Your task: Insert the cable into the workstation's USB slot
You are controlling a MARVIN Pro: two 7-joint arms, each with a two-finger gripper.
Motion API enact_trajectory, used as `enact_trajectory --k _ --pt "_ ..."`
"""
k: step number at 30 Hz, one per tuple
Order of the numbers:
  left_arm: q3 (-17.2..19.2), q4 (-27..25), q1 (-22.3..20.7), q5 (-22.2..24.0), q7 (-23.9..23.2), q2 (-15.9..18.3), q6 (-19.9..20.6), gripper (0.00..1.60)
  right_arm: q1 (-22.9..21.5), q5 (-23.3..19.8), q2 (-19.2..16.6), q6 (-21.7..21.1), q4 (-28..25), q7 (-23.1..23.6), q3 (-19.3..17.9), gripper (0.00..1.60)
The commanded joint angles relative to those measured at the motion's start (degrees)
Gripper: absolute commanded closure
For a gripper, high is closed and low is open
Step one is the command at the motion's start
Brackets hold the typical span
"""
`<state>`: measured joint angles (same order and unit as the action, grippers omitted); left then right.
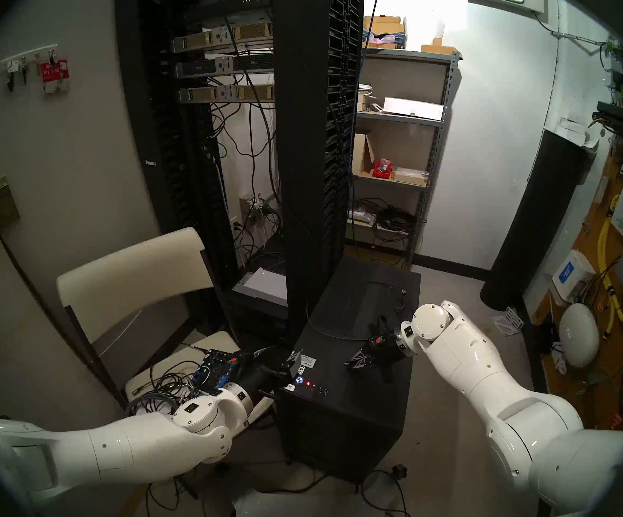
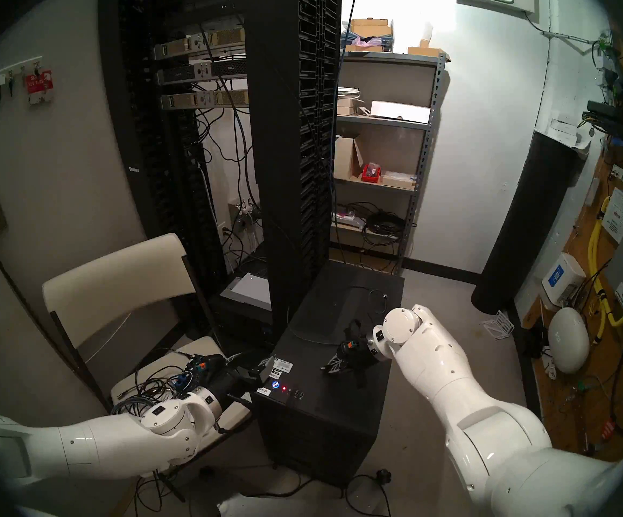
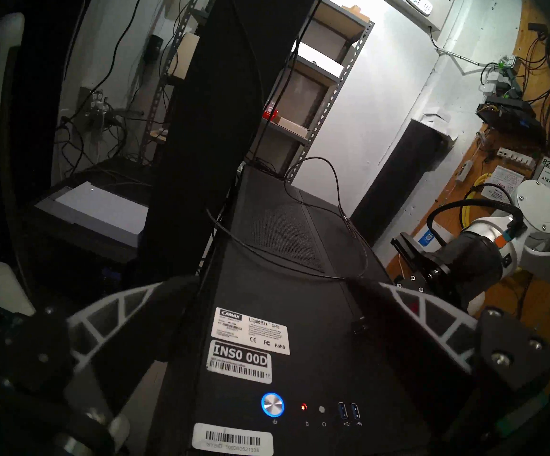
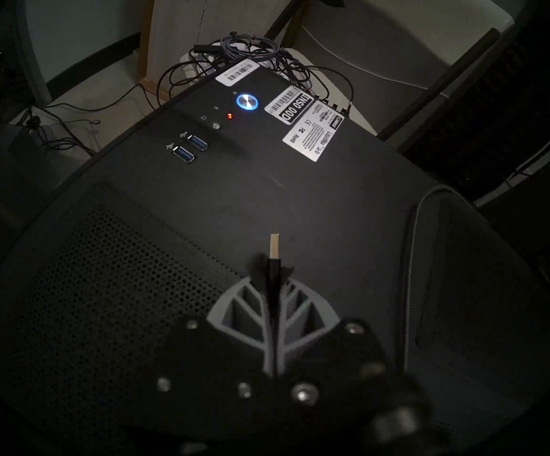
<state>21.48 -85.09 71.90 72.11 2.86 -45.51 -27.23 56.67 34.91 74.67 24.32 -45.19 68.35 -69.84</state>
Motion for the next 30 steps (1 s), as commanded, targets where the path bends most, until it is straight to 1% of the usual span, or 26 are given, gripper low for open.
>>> enact_trajectory --k 1,4,9,10,11,12,13,14,15,16,18,19,20,22,24,27,28,30 --pt "0.70 -0.26 -0.39 0.10 -0.55 0.09 -1.08 0.00 -4.54 0.72 1.07 4.47 1.15 0.86 1.58 1.60" --pt "0.76 -0.17 -0.51 0.28 -0.62 0.13 -1.20 0.00 -5.74 1.77 1.01 7.23 2.53 2.23 3.15 1.60" --pt "0.69 -0.02 -0.71 0.46 -0.80 0.13 -1.24 0.00 -7.35 2.79 0.64 13.13 4.38 2.48 5.10 1.60" --pt "0.69 -0.02 -0.71 0.46 -0.80 0.13 -1.24 0.00 -7.35 2.79 0.64 13.13 4.38 2.48 5.10 1.60" --pt "0.66 -0.06 -0.77 0.50 -0.80 0.14 -1.19 0.00 -7.91 3.43 0.37 14.70 4.09 2.95 6.21 1.60" --pt "0.65 -0.07 -0.78 0.51 -0.80 0.14 -1.21 0.00 -8.66 3.83 0.56 16.05 5.00 3.60 6.55 1.60" --pt "0.64 -0.08 -0.79 0.53 -0.78 0.13 -1.23 0.00 -8.95 4.00 0.54 16.96 5.22 3.53 6.84 1.60" --pt "0.64 -0.08 -0.79 0.53 -0.78 0.13 -1.23 0.00 -8.95 4.00 0.54 16.96 5.22 3.53 6.84 1.60" --pt "0.63 -0.08 -0.80 0.54 -0.75 0.10 -1.25 0.00 -9.16 4.64 0.30 18.06 5.04 2.65 7.81 1.60" --pt "0.64 -0.09 -0.80 0.57 -0.72 0.05 -1.33 0.00 -9.93 5.03 0.38 20.21 5.97 1.64 8.87 1.60" --pt "0.69 -0.13 -0.81 0.64 -0.64 -0.01 -1.41 0.00 -10.82 5.83 0.72 21.85 7.10 1.13 9.98 1.60" --pt "0.69 -0.13 -0.81 0.64 -0.64 -0.01 -1.41 0.00 -10.82 5.83 0.72 21.85 7.10 1.13 9.98 1.60" --pt "0.70 -0.15 -0.82 0.64 -0.59 -0.04 -1.46 0.00 -11.24 6.36 0.81 23.43 7.80 -0.18 10.82 1.60" --pt "0.78 -0.11 -0.84 0.70 -0.48 -0.10 -1.56 0.00 -12.08 6.91 1.25 24.35 9.07 -0.89 11.97 1.60" --pt "1.05 -0.24 -0.80 1.08 -0.31 0.01 -1.73 0.00 -13.17 8.84 1.69 26.25 10.82 -3.21 14.48 1.60" --pt "1.27 -0.22 -0.79 1.32 -0.31 0.18 -1.79 0.00 -14.12 9.52 2.22 27.81 13.02 -5.46 17.26 1.60" --pt "1.27 -0.22 -0.79 1.32 -0.31 0.18 -1.79 0.00 -14.12 9.52 2.22 27.81 13.02 -5.46 17.26 1.60" --pt "1.37 -0.11 -0.79 1.39 -0.34 0.24 -1.84 0.00 -14.53 10.06 2.39 28.40 13.95 -7.07 19.13 1.60"
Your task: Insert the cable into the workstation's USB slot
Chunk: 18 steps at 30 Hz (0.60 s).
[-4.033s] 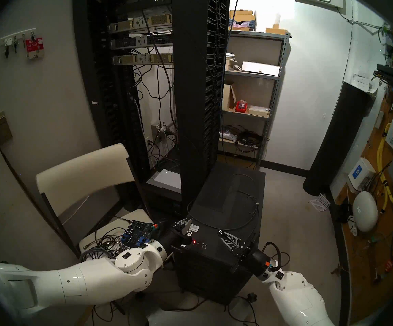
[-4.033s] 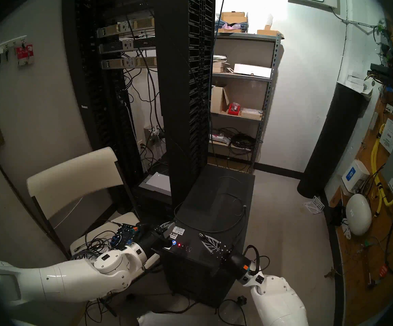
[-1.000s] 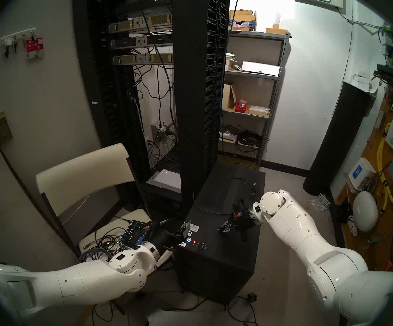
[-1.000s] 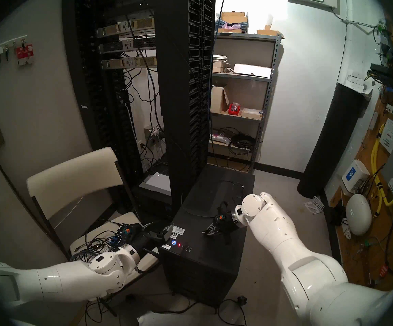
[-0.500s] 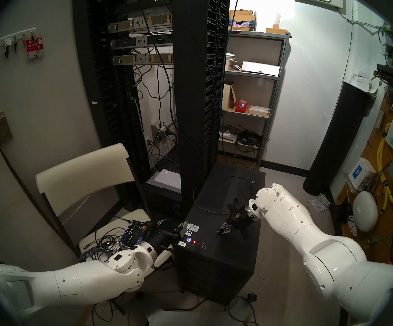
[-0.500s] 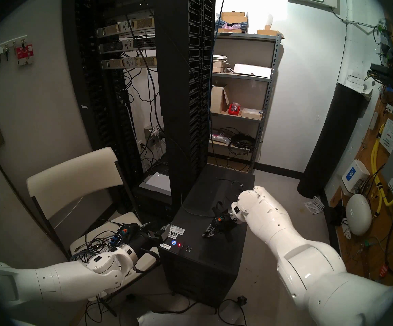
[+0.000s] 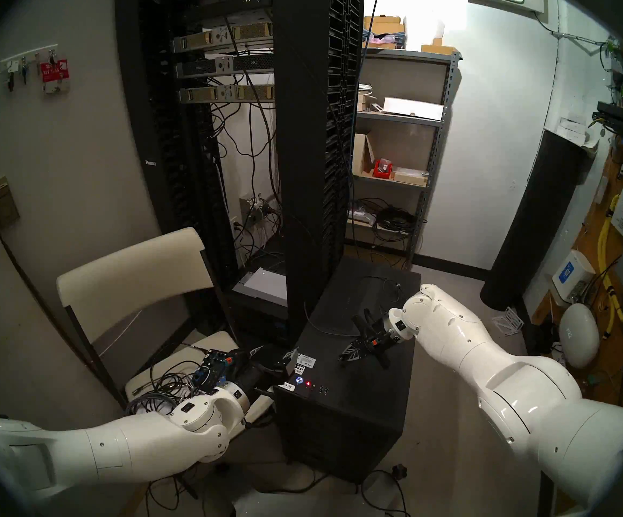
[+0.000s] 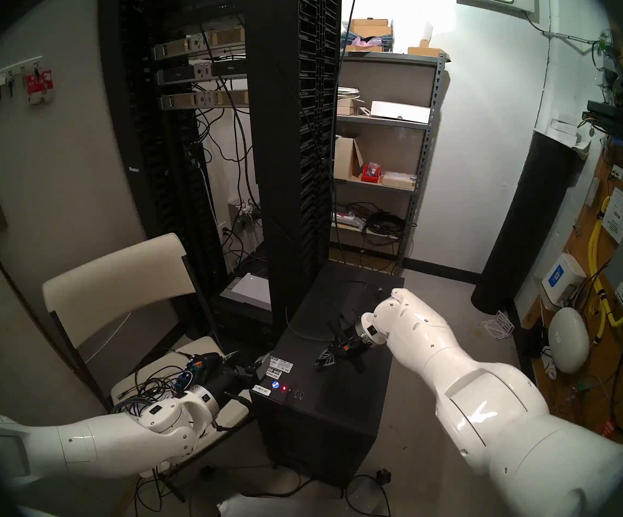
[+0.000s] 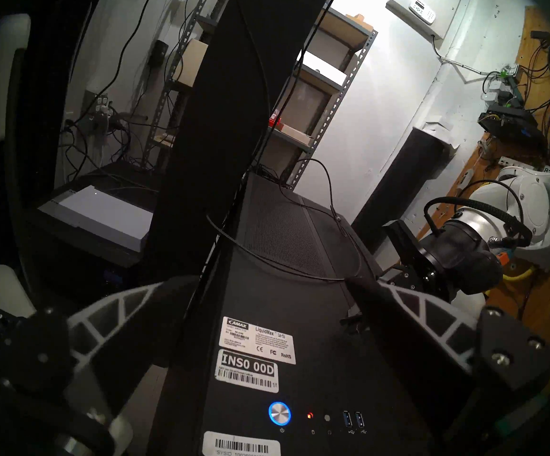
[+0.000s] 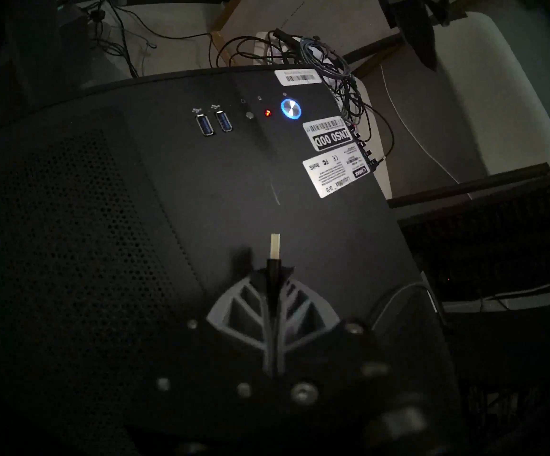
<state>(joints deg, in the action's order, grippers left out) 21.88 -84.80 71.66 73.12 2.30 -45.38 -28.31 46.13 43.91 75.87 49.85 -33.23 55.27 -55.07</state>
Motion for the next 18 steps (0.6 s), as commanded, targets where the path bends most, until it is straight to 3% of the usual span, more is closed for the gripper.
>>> enact_trajectory --k 1,5,18 --pt "1.02 -0.37 -0.52 0.47 0.25 0.11 -0.82 0.00 -4.23 0.69 1.38 3.18 2.49 5.83 5.05 1.60" --pt "1.09 -0.22 -0.51 0.83 0.05 0.11 -0.80 0.00 -5.07 0.96 1.02 3.47 2.51 3.66 8.85 1.60" --pt "0.94 -0.16 -0.81 1.49 -0.31 -0.22 -0.52 0.00 -7.70 -2.04 -0.06 3.57 3.43 2.16 12.79 1.60"
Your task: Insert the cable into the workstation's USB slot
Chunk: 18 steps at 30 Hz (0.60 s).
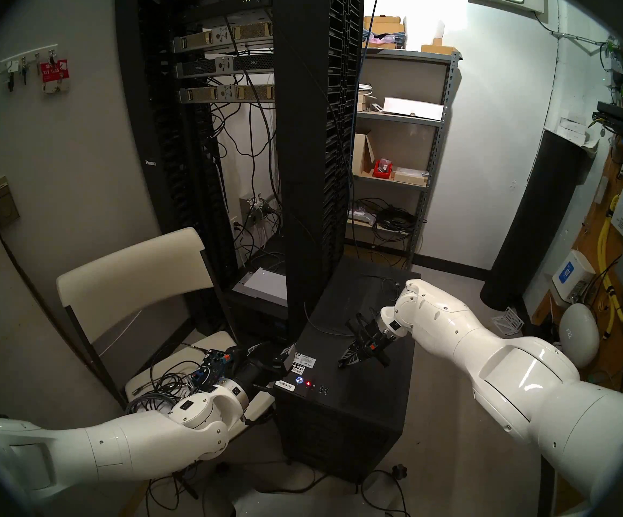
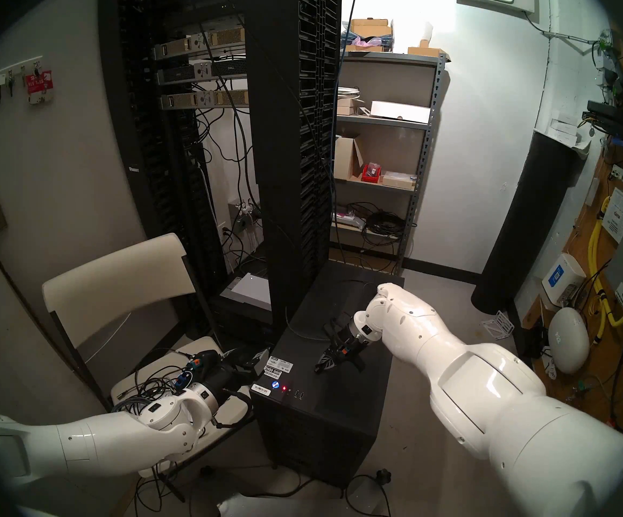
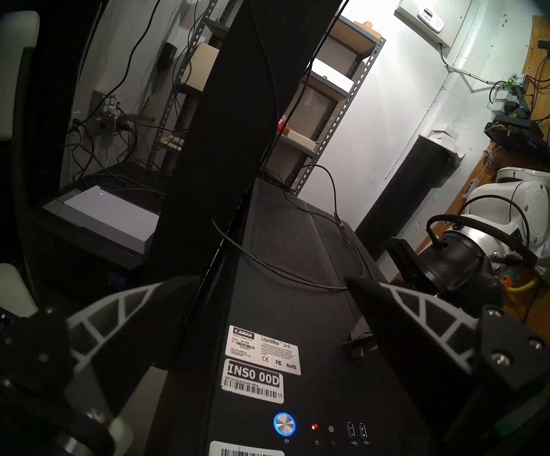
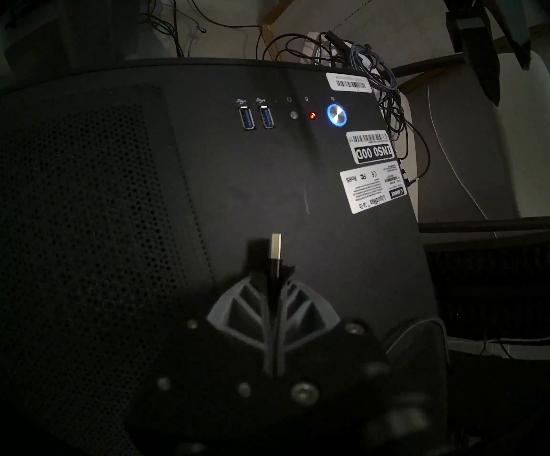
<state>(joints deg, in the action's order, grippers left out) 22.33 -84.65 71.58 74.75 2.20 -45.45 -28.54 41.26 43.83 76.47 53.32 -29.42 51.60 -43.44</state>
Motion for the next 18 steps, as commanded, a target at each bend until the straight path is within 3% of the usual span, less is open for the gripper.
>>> enact_trajectory --k 1,18 --pt "0.48 -0.31 -0.74 -0.10 -0.24 -0.15 -0.27 0.00 -3.03 -2.54 -0.79 0.50 -0.71 6.06 0.98 1.60" --pt "0.37 -0.58 -1.11 -0.01 -0.53 -0.54 -0.20 0.00 -4.94 -5.00 -2.18 0.26 -1.82 5.19 5.15 1.60"
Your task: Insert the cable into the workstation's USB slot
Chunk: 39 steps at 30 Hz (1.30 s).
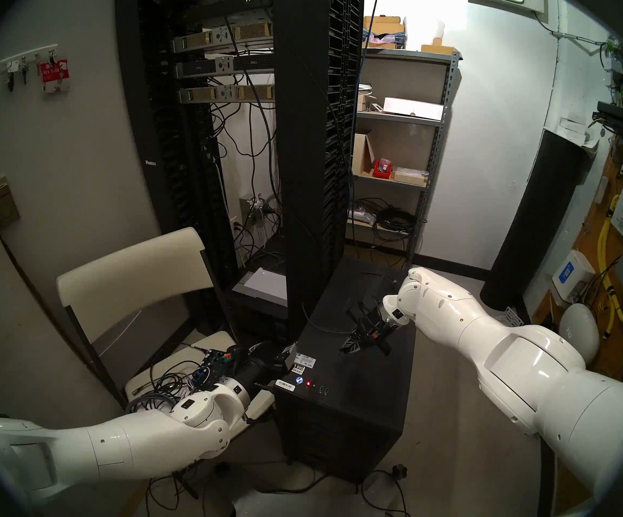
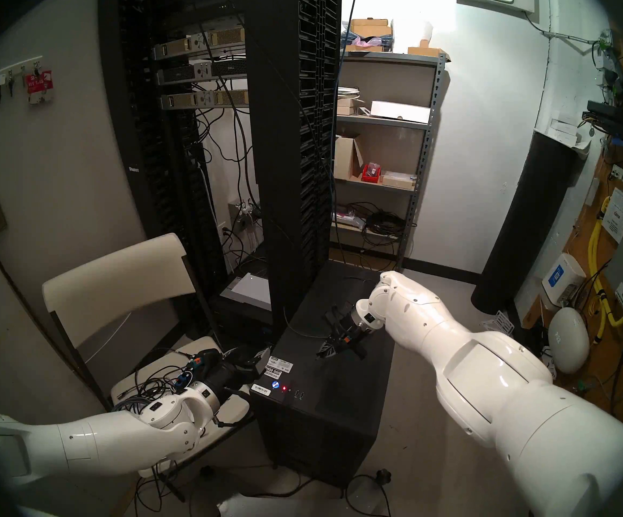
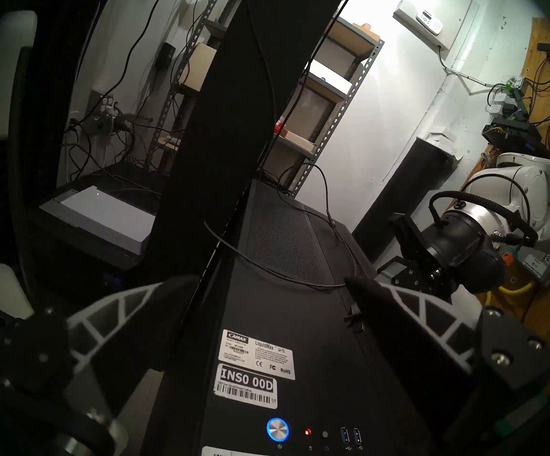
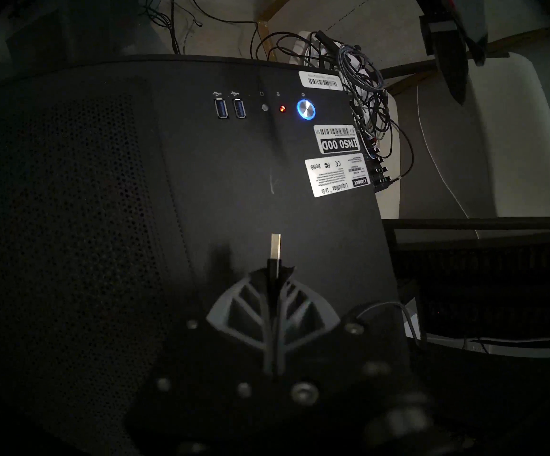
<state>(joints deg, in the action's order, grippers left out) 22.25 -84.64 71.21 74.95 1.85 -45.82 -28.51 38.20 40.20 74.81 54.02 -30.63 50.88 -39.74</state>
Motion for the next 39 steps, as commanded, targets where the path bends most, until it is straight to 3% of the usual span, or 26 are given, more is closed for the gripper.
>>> enact_trajectory --k 1,20,22,23,25,28,39 --pt "0.45 -0.60 -0.75 -0.21 -0.19 -0.16 -0.23 0.00 -1.92 -1.55 -0.66 -0.49 -0.57 5.96 1.75 1.60" --pt "0.33 -0.48 -0.71 -0.17 -0.29 -0.53 -0.23 0.00 -2.20 -6.36 -1.71 -3.45 -1.00 7.97 6.58 1.60" --pt "0.32 -0.44 -0.72 -0.17 -0.28 -0.58 -0.21 0.00 -2.27 -7.00 -1.82 -3.90 -1.13 8.51 6.94 1.34" --pt "0.32 -0.42 -0.72 -0.17 -0.28 -0.60 -0.20 0.00 -2.30 -7.42 -1.91 -4.07 -1.33 8.96 7.14 1.12" --pt "0.31 -0.38 -0.74 -0.18 -0.29 -0.67 -0.18 0.00 -2.33 -8.13 -2.07 -4.53 -1.46 9.12 7.52 1.02" --pt "0.29 -0.34 -0.81 -0.21 -0.30 -0.83 -0.14 0.00 -2.39 -9.21 -2.33 -5.15 -1.94 9.94 8.10 0.91" --pt "0.29 -0.31 -0.88 -0.20 -0.24 -1.11 -0.12 0.00 -2.73 -13.47 -3.40 -8.13 -3.89 12.54 10.50 0.87"
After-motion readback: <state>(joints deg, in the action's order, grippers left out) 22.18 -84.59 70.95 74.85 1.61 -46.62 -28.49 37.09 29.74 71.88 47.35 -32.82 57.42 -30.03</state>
